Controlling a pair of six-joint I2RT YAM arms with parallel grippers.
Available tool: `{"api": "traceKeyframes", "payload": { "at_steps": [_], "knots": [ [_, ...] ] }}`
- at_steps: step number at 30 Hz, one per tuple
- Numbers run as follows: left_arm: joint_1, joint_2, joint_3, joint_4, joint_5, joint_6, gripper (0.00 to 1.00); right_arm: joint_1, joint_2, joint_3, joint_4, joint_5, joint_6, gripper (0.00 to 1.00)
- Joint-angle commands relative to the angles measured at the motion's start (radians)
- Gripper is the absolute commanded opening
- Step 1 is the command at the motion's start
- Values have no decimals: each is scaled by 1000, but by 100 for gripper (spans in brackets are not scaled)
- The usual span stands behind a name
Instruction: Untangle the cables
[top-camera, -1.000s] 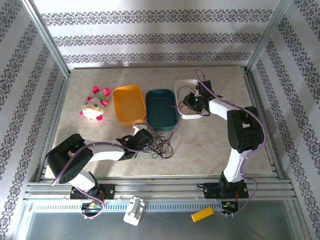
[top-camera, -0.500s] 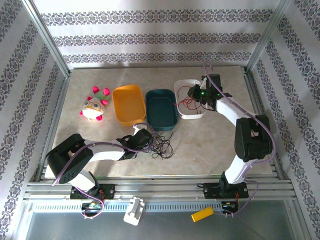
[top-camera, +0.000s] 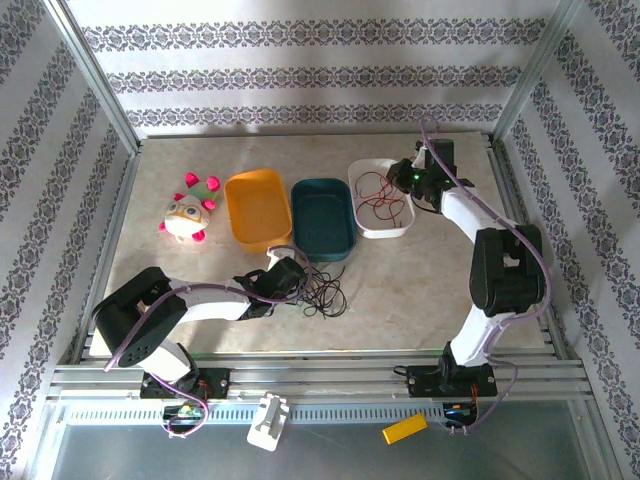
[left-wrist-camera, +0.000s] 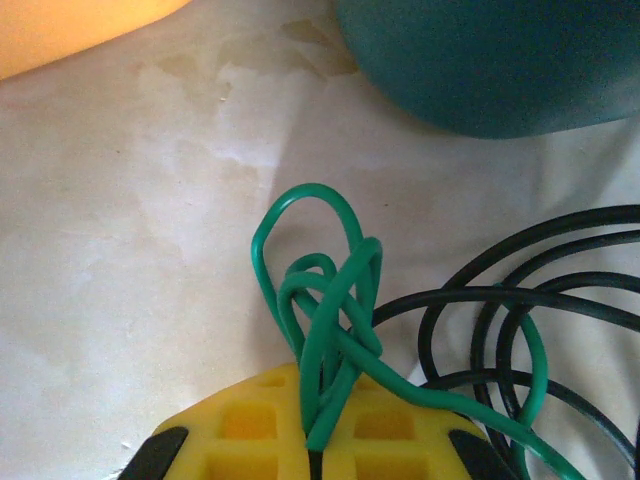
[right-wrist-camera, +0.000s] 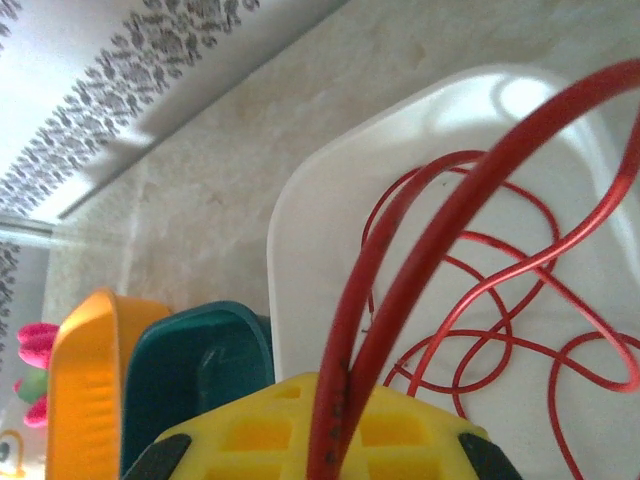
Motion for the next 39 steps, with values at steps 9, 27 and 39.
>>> {"api": "traceKeyframes", "payload": {
  "at_steps": [9,27,39],
  "knots": [
    [29,79,-43,-152,-49,11,0,26,103,14,-136,10,-57,0],
    [29,24,-60,-134,-58,11,0,32,-251,-117,-338,356,-118,57],
    [29,-7,-102,-10,-13,53,0,476,-578,-572,-249,87,-141,55]
  ]
}}
